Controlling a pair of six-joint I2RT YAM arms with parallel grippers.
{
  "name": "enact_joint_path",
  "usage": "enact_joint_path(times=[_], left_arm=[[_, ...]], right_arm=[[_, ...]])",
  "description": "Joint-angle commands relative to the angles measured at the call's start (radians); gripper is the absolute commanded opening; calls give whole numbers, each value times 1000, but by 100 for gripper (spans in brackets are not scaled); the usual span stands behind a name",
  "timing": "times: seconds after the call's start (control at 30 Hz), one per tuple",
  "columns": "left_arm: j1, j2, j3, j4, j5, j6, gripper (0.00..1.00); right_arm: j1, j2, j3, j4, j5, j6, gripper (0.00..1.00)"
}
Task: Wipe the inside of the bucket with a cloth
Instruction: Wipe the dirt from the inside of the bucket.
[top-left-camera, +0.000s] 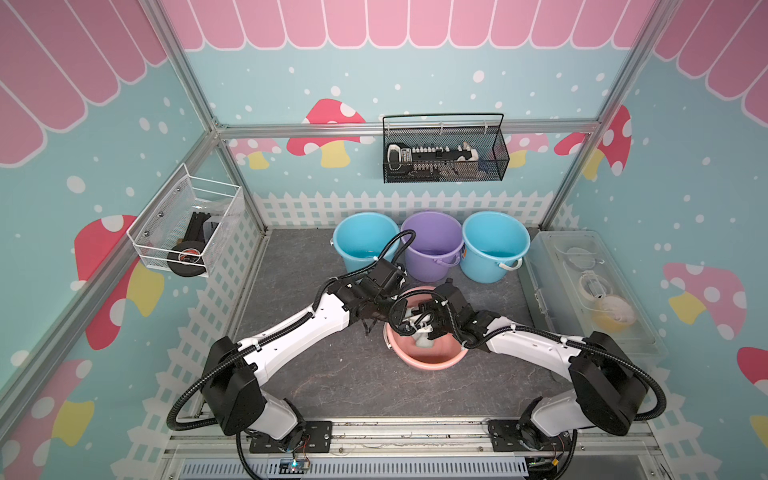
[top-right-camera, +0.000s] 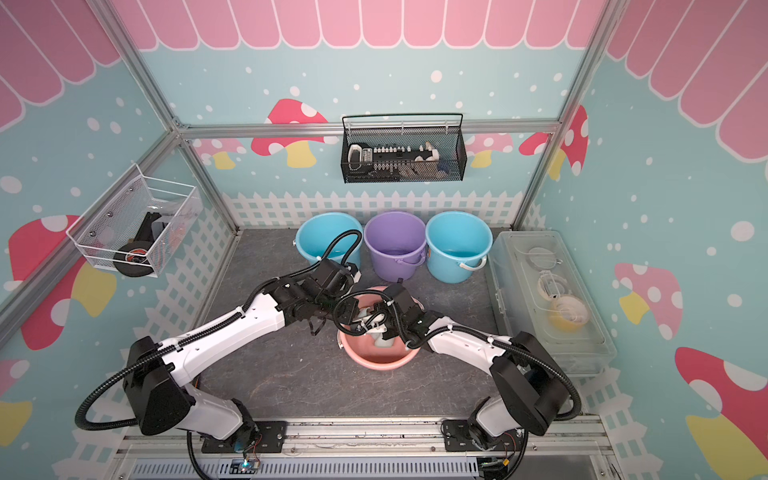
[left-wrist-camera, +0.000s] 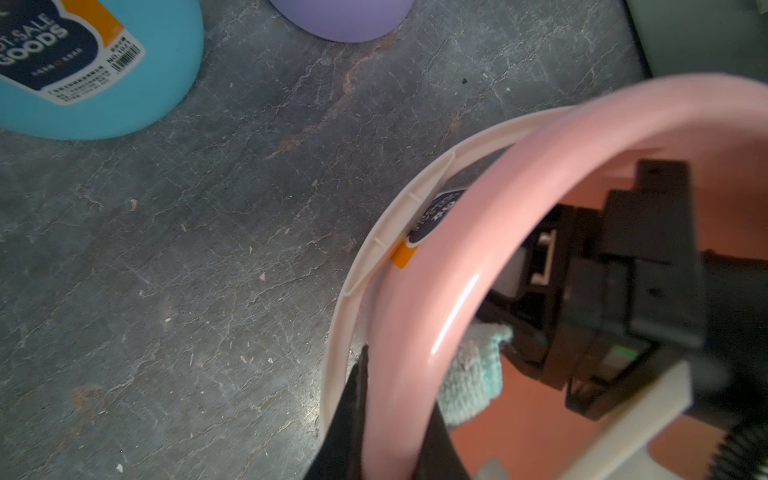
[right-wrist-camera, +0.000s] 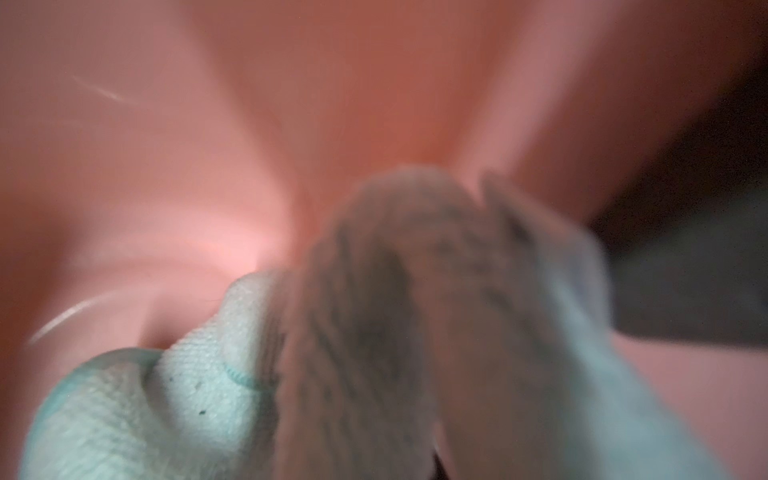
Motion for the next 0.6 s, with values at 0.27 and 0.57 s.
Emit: enact_joint_path(times=[0.27,0.57], left_arm=[[-11,16,25,20,28,-6,0],[-11,28,30,24,47,-6,0]], right_arm=[[21,-190,29,-104,234,-283,0],[70,-197,67,-56,8,-386,0]])
